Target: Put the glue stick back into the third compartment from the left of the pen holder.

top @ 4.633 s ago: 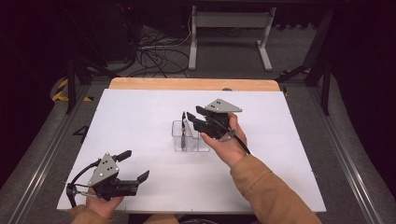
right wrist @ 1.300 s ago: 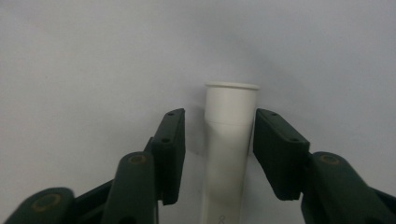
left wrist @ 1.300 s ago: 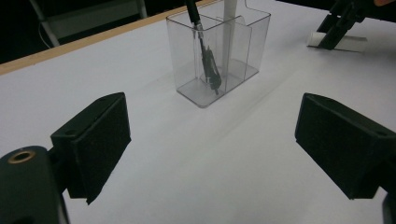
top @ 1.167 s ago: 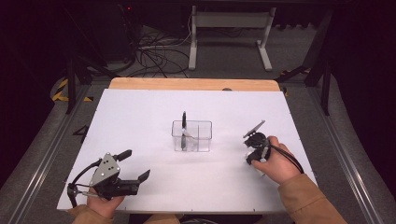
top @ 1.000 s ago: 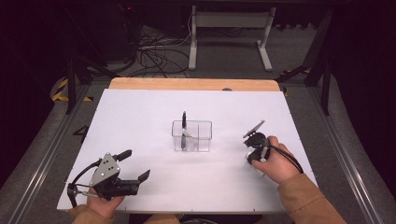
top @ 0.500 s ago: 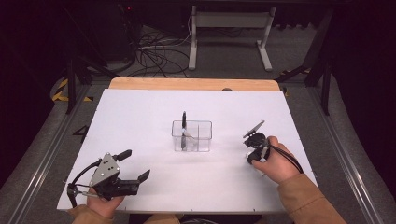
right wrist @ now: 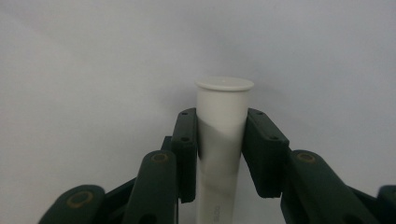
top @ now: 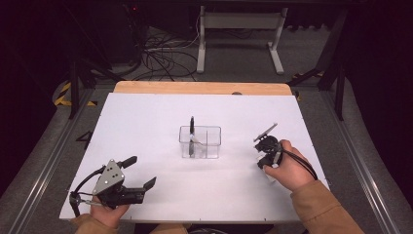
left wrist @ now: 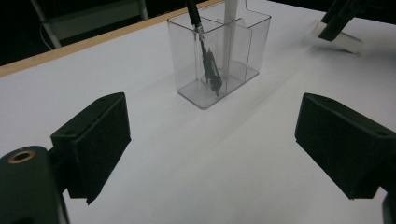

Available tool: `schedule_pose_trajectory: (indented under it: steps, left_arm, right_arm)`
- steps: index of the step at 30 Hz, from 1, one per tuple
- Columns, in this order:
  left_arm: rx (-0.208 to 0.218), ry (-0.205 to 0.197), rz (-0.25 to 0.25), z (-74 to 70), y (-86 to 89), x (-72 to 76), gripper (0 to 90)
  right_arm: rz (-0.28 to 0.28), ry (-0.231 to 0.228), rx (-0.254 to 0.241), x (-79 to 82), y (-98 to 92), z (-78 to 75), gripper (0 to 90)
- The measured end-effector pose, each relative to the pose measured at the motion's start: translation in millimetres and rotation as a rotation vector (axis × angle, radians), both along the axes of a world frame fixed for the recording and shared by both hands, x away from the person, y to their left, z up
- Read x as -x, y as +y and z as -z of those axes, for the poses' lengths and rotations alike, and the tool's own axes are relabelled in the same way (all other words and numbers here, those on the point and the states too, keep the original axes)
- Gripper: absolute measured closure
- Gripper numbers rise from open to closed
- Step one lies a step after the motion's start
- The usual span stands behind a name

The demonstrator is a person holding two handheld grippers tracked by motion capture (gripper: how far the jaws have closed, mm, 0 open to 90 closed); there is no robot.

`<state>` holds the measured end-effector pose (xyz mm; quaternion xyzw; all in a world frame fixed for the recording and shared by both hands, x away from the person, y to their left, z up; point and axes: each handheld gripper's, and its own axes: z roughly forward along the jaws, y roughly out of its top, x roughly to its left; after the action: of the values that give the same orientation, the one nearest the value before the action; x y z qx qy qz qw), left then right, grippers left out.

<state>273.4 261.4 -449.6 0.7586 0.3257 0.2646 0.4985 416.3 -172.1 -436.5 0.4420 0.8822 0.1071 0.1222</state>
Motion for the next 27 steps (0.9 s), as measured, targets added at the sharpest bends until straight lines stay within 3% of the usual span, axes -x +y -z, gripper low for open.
schedule_pose_trajectory:
  steps: [6,19,27]
  left_arm:
    - [0.000,0.000,0.001,0.1,-0.1,-0.2,11.1]
    - [-0.002,0.004,0.002,-0.1,0.2,-0.1,11.1]
    - [-0.003,0.000,-0.001,0.1,0.0,-0.2,11.1]
  right_arm:
    - [-0.016,-0.039,-0.025,4.0,3.5,-19.4,66.9]
    - [-0.049,-0.095,-0.067,9.0,9.4,-35.7,67.0]
    - [-0.135,-0.245,-0.146,17.4,12.4,-50.6,66.9]
